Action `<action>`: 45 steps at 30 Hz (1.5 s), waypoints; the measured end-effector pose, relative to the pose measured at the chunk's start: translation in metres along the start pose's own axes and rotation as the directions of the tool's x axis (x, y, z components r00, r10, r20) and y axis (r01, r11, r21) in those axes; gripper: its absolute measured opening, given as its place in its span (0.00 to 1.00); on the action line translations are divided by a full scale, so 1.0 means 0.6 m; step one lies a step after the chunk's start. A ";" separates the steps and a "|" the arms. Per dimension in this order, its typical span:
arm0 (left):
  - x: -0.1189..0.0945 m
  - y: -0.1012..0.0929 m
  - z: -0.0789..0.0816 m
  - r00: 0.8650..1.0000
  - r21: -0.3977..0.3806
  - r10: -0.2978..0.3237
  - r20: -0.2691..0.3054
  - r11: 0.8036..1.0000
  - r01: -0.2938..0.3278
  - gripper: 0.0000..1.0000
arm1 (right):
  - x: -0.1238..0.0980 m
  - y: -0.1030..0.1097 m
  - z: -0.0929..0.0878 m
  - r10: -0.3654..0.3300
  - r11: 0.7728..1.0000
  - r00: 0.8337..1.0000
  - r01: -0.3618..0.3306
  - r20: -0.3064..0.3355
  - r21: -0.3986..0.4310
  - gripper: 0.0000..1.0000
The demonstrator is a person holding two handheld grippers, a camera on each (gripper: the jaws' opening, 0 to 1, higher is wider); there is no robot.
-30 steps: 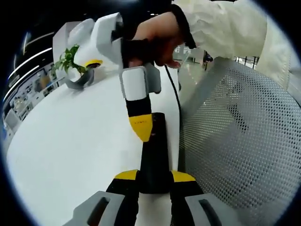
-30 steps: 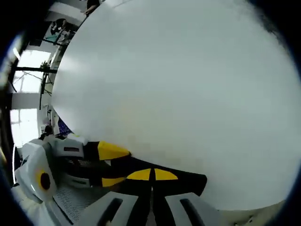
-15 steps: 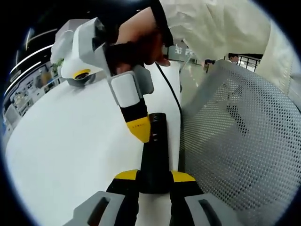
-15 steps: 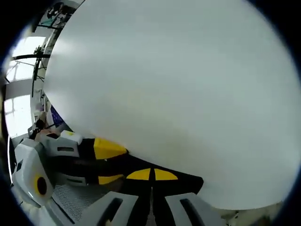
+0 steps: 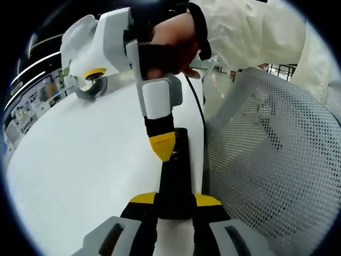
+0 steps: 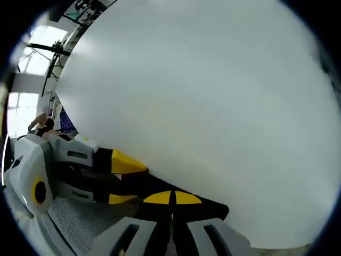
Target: Press the specified remote control buttons in sequence, fully releasing each button before pressing the next.
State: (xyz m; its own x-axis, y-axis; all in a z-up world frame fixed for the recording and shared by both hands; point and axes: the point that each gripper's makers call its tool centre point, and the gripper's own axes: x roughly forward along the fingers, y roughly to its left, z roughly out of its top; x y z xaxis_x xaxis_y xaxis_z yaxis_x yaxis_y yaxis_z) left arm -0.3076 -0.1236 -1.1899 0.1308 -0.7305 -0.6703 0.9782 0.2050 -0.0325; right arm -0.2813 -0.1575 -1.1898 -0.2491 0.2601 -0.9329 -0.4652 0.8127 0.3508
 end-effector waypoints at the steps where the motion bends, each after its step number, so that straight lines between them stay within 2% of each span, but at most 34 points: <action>1: 0.000 0.001 0.000 1.000 0.002 0.002 -0.001 1.000 -0.002 0.23 | -0.002 -0.007 0.000 -0.032 0.999 0.999 0.032 -0.008 -0.006 0.00; 2: 0.000 0.000 0.000 1.000 0.001 0.003 -0.001 1.000 -0.003 0.23 | -0.003 -0.011 0.004 -0.057 0.998 0.998 0.057 -0.002 -0.030 0.00; 5: 0.000 0.001 0.000 1.000 0.005 0.006 0.000 1.000 -0.006 0.23 | 0.000 0.002 -0.002 -0.029 0.999 0.998 0.028 -0.052 -0.022 0.00; 7: 0.000 0.000 0.000 1.000 0.006 0.007 0.000 1.000 -0.007 0.23 | 0.004 -0.001 -0.002 -0.052 0.998 0.997 0.051 -0.052 -0.030 0.00; 15: 0.000 0.001 0.000 1.000 0.003 0.004 0.003 1.000 -0.004 0.23 | 0.002 -0.003 -0.003 -0.039 0.999 0.999 0.038 -0.035 -0.011 0.00; 19: 0.000 0.001 0.001 1.000 -0.006 0.001 0.005 1.000 -0.001 0.23 | 0.003 -0.003 -0.004 -0.071 0.997 0.997 0.071 -0.028 -0.005 0.00; 22: 0.001 0.002 0.001 1.000 -0.006 0.003 0.006 1.000 -0.003 0.23 | 0.004 -0.006 -0.002 -0.078 0.995 0.997 0.077 0.010 0.056 0.00; 28: 0.001 0.002 0.001 1.000 0.003 0.004 0.004 1.000 -0.004 0.24 | 0.001 -0.006 -0.003 -0.037 0.997 0.995 0.030 0.094 0.078 0.00; 30: 0.001 0.001 0.001 1.000 0.010 0.006 0.002 1.000 -0.006 0.24 | 0.001 -0.005 -0.001 -0.028 0.995 0.989 0.014 0.145 0.101 0.00; 31: 0.001 0.002 0.000 1.000 0.011 0.006 0.002 1.000 -0.006 0.24 | 0.000 -0.006 0.000 -0.023 0.995 0.983 0.005 0.183 0.099 0.00; 34: 0.002 0.002 0.000 1.000 0.020 0.008 0.000 1.000 -0.008 0.24 | -0.001 -0.007 -0.001 -0.016 0.997 0.970 -0.004 0.241 0.083 0.00; 38: 0.001 0.001 0.001 1.000 0.020 0.008 0.002 1.000 -0.008 0.24 | -0.003 -0.008 -0.001 0.004 0.987 0.948 -0.055 0.319 0.149 0.00; 40: 0.001 0.001 0.001 1.000 0.020 0.008 0.002 1.000 -0.008 0.24 | -0.004 -0.010 -0.004 0.014 0.984 0.941 -0.073 0.338 0.163 0.00; 44: 0.001 0.001 0.001 1.000 0.021 0.008 0.004 1.000 -0.009 0.24 | -0.004 0.000 -0.014 0.031 0.985 0.941 -0.087 0.337 0.151 0.00; 45: 0.001 0.001 0.000 1.000 0.020 0.008 0.003 1.000 -0.009 0.24 | -0.005 -0.002 -0.011 0.018 0.988 0.932 -0.071 0.363 0.134 0.00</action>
State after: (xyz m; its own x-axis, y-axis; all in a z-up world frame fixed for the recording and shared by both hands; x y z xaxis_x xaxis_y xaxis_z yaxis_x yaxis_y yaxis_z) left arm -0.3067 -0.1241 -1.1901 0.1396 -0.7310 -0.6680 0.9802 0.1979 -0.0117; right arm -0.2859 -0.1625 -1.1870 0.0676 0.4459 -0.8925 -0.3279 0.8548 0.4022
